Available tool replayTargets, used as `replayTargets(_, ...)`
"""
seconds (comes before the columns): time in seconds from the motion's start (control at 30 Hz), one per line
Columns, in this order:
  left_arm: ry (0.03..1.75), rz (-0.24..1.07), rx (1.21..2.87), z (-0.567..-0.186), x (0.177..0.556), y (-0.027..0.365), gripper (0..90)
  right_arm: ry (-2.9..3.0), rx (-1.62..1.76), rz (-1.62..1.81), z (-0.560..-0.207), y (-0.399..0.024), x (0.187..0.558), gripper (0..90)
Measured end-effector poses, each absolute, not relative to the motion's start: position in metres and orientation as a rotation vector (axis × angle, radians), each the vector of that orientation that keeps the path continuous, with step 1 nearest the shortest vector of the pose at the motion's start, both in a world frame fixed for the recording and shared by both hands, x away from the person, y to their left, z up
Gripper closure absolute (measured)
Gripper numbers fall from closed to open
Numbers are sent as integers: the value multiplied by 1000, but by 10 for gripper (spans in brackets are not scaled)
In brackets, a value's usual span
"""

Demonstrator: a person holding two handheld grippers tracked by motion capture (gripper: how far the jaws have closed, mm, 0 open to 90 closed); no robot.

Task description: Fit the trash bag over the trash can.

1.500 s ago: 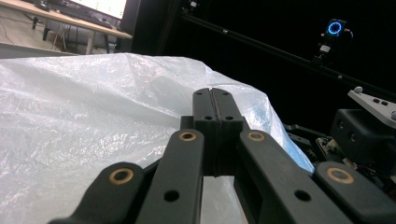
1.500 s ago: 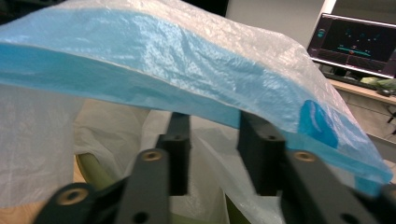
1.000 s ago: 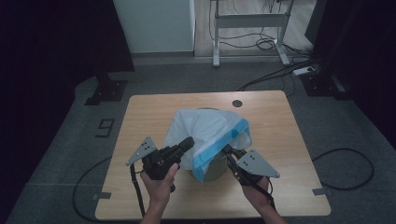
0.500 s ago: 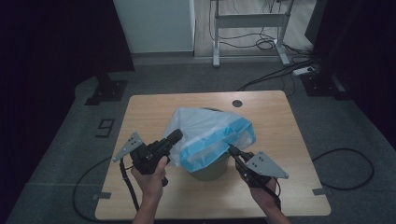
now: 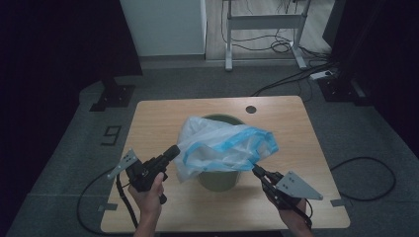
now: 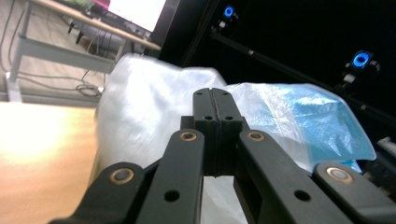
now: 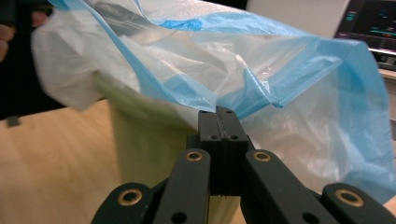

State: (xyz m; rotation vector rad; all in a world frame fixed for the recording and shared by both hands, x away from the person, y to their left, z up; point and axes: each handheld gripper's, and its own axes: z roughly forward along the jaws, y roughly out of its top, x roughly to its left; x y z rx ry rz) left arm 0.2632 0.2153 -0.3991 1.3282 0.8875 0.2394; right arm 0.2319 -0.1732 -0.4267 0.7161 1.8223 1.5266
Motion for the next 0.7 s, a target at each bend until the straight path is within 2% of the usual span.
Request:
replayTargets(0.27, 950, 224, 1380, -431, 258, 227, 899, 1927, 710, 1485, -450, -173, 226, 892)
replayTargets(0.63, 992, 216, 1442, -454, 256, 224, 897, 1994, 784, 1422, -479, -172, 241, 892)
replayTargets(0.7, 971, 250, 1442, -448, 253, 224, 813, 1983, 778, 1426, -476, -172, 241, 892)
